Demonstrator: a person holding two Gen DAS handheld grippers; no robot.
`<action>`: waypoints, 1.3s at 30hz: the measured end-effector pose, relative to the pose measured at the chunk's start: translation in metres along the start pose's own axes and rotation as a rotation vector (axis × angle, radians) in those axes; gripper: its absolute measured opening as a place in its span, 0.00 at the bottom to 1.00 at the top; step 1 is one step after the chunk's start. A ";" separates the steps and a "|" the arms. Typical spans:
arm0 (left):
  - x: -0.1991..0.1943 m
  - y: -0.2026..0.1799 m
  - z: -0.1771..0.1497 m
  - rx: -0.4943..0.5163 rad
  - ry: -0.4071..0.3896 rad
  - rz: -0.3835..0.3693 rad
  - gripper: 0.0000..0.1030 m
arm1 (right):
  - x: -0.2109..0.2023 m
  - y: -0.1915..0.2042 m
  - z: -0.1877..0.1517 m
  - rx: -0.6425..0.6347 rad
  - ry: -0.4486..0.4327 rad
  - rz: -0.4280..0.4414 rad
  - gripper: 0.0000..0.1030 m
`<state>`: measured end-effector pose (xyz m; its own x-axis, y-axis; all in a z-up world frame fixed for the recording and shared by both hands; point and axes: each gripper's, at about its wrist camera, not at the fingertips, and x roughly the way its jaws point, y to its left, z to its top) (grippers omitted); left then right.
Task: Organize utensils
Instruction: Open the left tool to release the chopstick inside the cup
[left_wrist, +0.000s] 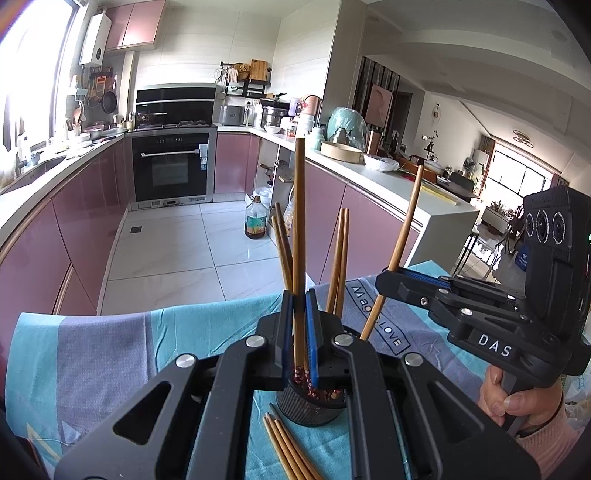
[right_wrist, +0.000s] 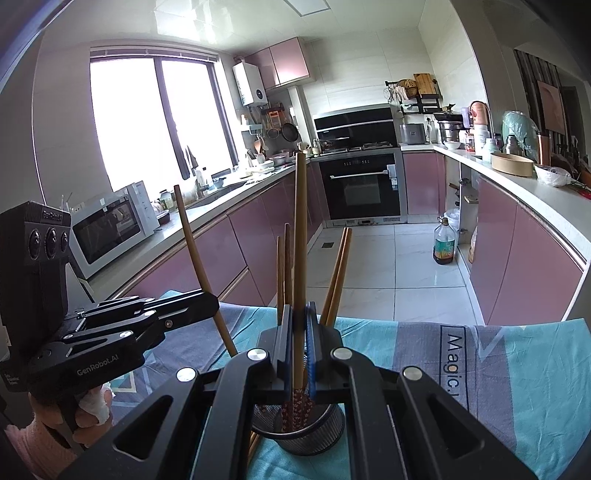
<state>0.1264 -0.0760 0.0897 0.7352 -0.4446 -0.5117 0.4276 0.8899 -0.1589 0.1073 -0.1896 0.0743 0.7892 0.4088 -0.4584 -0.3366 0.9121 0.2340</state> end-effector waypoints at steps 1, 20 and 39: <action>0.001 0.001 0.000 -0.001 0.004 -0.001 0.07 | 0.000 0.001 -0.001 0.001 0.001 0.000 0.05; 0.017 0.013 0.001 -0.011 0.063 -0.007 0.07 | 0.019 -0.004 -0.013 0.003 0.071 -0.006 0.05; 0.043 0.028 0.005 -0.034 0.099 -0.015 0.07 | 0.044 -0.016 -0.015 0.045 0.128 -0.021 0.07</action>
<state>0.1724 -0.0709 0.0680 0.6728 -0.4471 -0.5894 0.4190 0.8869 -0.1945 0.1392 -0.1855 0.0376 0.7230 0.3931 -0.5681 -0.2954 0.9193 0.2602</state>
